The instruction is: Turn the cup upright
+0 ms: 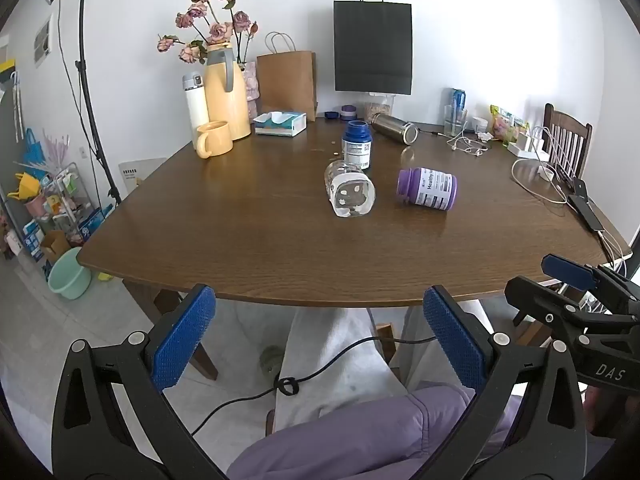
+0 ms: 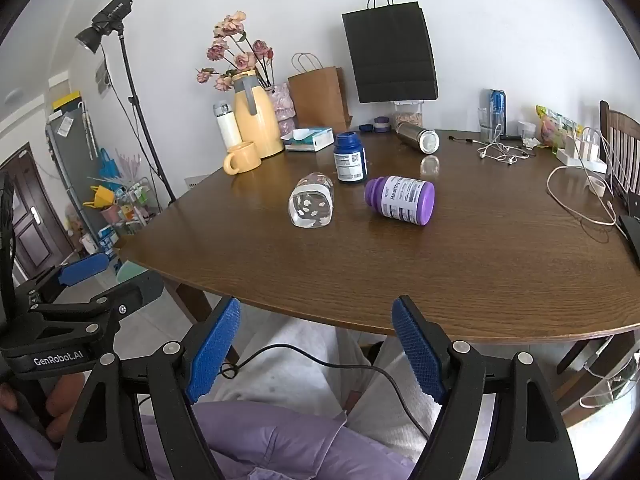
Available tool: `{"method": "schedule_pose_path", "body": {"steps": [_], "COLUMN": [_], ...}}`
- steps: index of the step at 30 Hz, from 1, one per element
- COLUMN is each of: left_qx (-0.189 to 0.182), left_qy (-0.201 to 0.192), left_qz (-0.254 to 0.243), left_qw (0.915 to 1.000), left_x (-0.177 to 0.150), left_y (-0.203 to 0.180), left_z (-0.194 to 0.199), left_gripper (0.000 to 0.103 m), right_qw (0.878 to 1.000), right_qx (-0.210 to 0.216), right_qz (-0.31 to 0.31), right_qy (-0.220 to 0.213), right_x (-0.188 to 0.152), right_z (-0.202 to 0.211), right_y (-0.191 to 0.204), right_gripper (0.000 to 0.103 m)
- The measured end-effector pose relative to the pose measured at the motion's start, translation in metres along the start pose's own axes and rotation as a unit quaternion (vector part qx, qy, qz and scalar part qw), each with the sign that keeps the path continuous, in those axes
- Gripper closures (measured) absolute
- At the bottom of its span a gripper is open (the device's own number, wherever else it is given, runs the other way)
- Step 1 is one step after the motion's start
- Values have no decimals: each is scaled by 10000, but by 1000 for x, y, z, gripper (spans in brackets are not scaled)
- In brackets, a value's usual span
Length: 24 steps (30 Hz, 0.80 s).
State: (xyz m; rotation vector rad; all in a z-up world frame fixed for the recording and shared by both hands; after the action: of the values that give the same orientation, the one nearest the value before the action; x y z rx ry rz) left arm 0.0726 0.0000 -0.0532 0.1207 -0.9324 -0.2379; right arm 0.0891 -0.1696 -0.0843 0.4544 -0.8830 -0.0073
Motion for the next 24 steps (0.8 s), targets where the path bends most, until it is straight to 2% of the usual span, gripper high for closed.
{"method": "schedule_pose_path", "body": {"steps": [24], "left_qx": [-24], "left_qy": [39], "left_qz": [-3], "left_qw": [10000], "left_x": [-1], "left_y": [0], "left_z": [0], "left_gripper": [0], "right_qw": [10000], "right_qx": [18], "right_qz": [-31], "right_qy": [21], "right_x": [1], "right_z": [0], "right_y": [0], "right_gripper": [20]}}
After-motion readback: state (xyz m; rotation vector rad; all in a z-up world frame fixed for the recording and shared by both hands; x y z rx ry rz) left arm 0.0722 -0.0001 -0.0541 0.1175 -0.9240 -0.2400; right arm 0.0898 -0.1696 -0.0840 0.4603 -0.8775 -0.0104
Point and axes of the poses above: each gripper's, at about its wrist camera, not at the fingertips, and z roughly against the way its jaws point, y to its left, x to its top, the point moved 9 cm from there along -z, roughly the way its jaws point, and after that the axes turned 14 degrees about -z, right-handed, at the moved point
